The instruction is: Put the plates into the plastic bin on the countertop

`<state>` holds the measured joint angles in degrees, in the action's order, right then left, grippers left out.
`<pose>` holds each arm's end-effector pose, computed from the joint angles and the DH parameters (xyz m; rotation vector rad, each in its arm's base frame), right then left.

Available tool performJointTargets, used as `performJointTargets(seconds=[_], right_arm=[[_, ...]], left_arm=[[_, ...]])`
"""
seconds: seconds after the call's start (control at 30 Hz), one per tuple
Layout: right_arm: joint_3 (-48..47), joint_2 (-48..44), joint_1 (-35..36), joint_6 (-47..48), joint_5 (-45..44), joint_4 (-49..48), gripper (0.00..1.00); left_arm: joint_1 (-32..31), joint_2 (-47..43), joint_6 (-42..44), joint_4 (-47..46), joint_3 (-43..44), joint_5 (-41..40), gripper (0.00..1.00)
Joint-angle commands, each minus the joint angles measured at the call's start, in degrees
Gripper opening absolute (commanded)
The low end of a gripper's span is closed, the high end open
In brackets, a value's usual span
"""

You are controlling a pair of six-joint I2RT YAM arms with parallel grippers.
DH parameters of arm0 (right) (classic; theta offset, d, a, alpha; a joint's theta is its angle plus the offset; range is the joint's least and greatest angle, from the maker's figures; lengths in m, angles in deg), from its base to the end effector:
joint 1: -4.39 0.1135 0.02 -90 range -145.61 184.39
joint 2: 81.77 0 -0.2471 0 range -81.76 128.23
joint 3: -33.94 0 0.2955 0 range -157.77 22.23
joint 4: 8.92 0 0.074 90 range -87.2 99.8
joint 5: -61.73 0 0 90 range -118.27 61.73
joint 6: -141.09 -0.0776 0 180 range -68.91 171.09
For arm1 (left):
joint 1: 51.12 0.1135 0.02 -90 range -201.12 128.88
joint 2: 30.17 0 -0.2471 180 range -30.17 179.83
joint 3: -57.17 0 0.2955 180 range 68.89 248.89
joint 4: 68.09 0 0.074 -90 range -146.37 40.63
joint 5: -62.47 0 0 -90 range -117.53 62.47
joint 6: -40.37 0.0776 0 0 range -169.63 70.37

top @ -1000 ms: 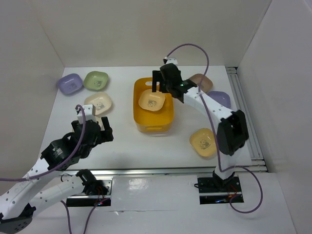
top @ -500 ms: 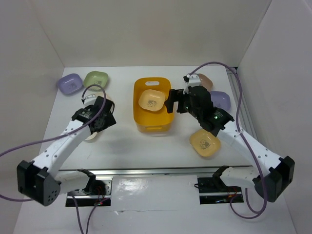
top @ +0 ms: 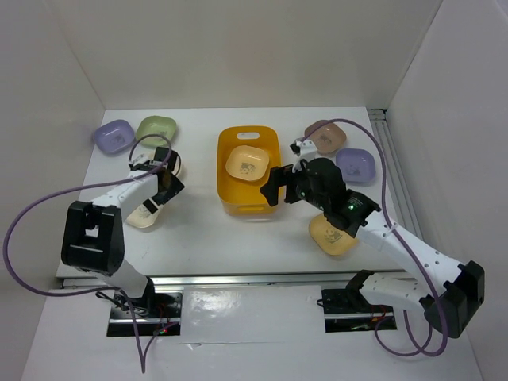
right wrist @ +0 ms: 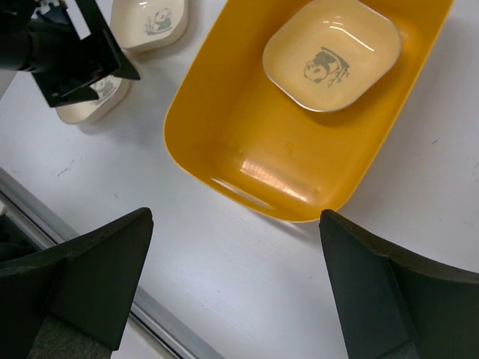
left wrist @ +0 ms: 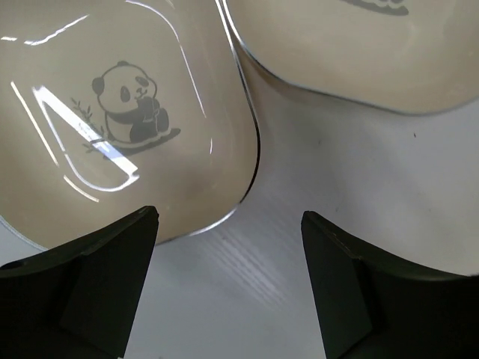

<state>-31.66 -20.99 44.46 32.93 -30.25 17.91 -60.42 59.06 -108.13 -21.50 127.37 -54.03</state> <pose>0.2576 0.2132 0.2972 -0.3588 1.9767 0.6288 0.3562 -0.0232 0.1336 -1.1707 2.2478 0.1897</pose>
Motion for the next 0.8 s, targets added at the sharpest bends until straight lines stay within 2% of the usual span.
performJointTargets(seconds=[0.0, 0.13, 0.2, 0.23, 0.33, 0.37, 0.47, 0.5, 0.6, 0.73, 0.77], right_arm=[[0.88, 0.05, 1.15, 0.13, 1.27, -5.09, 0.99], [0.28, 1.62, 2.9, 0.13, -0.12, -5.09, 0.99], [-0.95, 2.15, 3.43, 0.13, -0.91, -5.09, 0.99], [-0.96, 2.16, 4.13, 0.13, -1.53, -5.09, 0.99], [-2.0, 2.16, 4.75, 0.13, -2.15, -5.09, 0.99], [-2.01, 2.16, 5.27, 0.13, -2.76, -5.09, 0.99], [-2.71, 2.77, 6.41, 0.13, -3.56, -5.09, 0.99], [-2.71, 2.77, 6.42, 0.13, -4.08, -5.09, 0.99], [-3.24, 4.0, 6.95, 0.13, -4.61, -5.09, 0.99], [-3.77, 4.0, 6.95, 0.13, -6.37, -3.86, 0.99], [-4.38, 4.0, 6.95, 0.13, -7.94, -3.17, 0.99]], left_arm=[[3.4, 3.31, 1.01, -8.05, -1.17, 3.81, 0.89], [3.41, 7.62, 1.02, -9.82, -1.96, 3.83, 0.76], [3.94, 9.28, 0.49, -10.61, -2.66, 3.83, 0.67], [4.55, 9.29, -0.46, -10.09, -2.67, 3.83, 0.67], [4.55, 6.68, -2.66, -9.56, -4.33, 2.43, 0.36], [4.55, 5.79, -4.24, -8.95, -5.12, 2.42, 0.18], [4.55, 3.15, -7.58, -6.93, -7.85, 0.67, 0.12], [4.55, 2.62, -8.29, -6.31, -8.46, 0.14, 0.01], [4.03, -0.01, -11.27, -2.19, -8.47, -1.79, 0.0], [-0.09, -4.41, -15.41, 5.8, -5.75, -6.46, 0.0], [-2.71, -5.55, -15.42, 7.04, -4.44, -8.11, 0.0]])
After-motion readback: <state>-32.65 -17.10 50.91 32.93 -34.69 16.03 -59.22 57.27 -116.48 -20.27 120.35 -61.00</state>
